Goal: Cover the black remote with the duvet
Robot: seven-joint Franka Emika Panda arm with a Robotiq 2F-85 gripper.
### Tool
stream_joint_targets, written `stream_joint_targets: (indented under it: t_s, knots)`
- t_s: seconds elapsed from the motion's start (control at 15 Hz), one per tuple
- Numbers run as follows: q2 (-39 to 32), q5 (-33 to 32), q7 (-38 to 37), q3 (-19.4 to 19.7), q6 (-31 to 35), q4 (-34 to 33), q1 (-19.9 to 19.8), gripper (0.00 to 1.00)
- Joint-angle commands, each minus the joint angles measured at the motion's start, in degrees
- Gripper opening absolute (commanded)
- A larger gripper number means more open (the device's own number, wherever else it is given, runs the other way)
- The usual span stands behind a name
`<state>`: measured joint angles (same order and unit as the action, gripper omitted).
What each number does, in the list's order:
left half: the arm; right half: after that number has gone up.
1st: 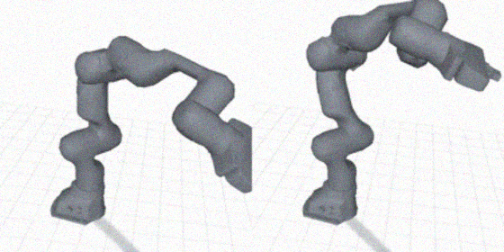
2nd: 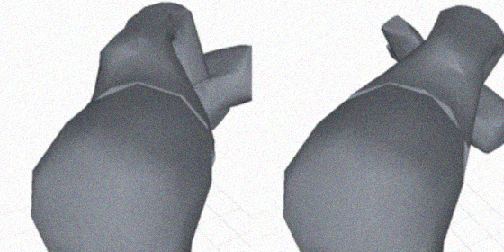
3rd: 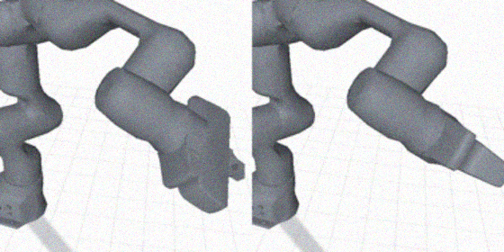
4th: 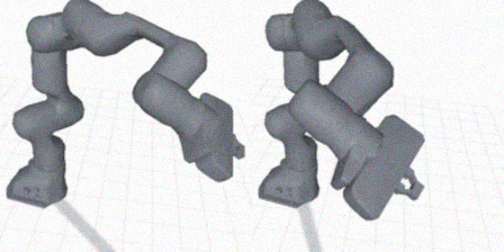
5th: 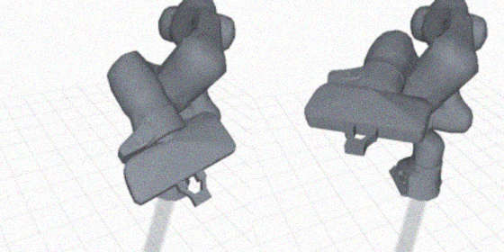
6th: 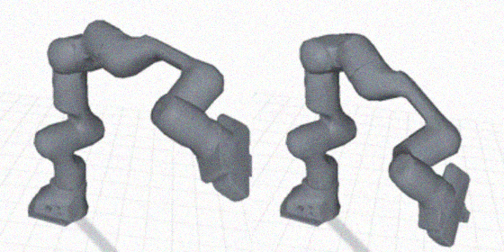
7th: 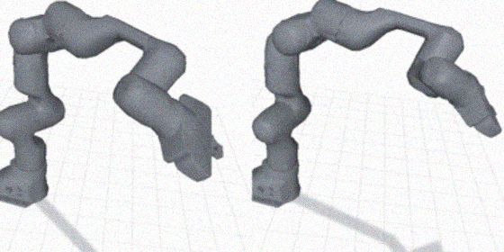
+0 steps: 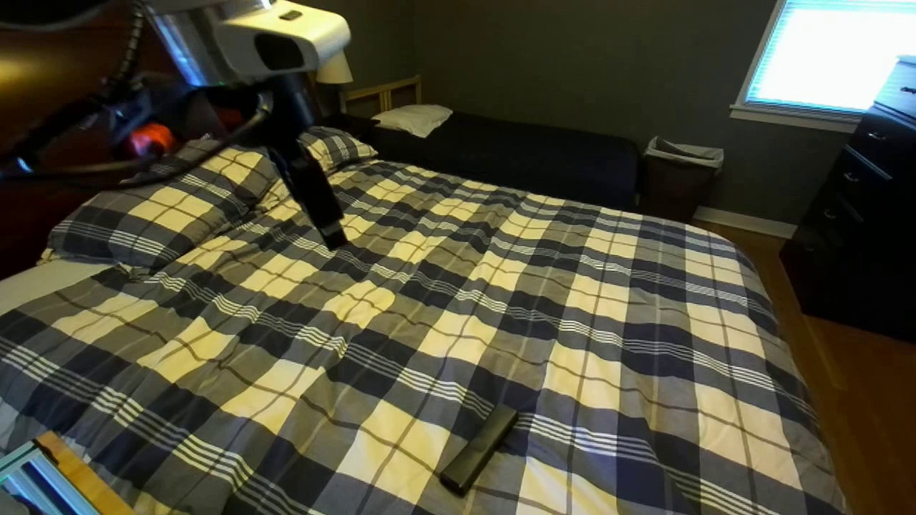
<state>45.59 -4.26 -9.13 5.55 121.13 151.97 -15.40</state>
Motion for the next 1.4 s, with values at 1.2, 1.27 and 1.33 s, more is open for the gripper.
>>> stream_joint_targets:
  t_s: [1.2,1.27,1.33]
  knots:
    - [-36.6,-4.7,-15.9,10.1,36.7,-6.2,-23.8,1.00]
    - [-39.7,-4.3,-17.7,10.3,37.8,-7.3,-24.0,1.00]
    - [-42.9,-4.0,-19.6,10.6,38.4,-9.1,-24.1,1.00]
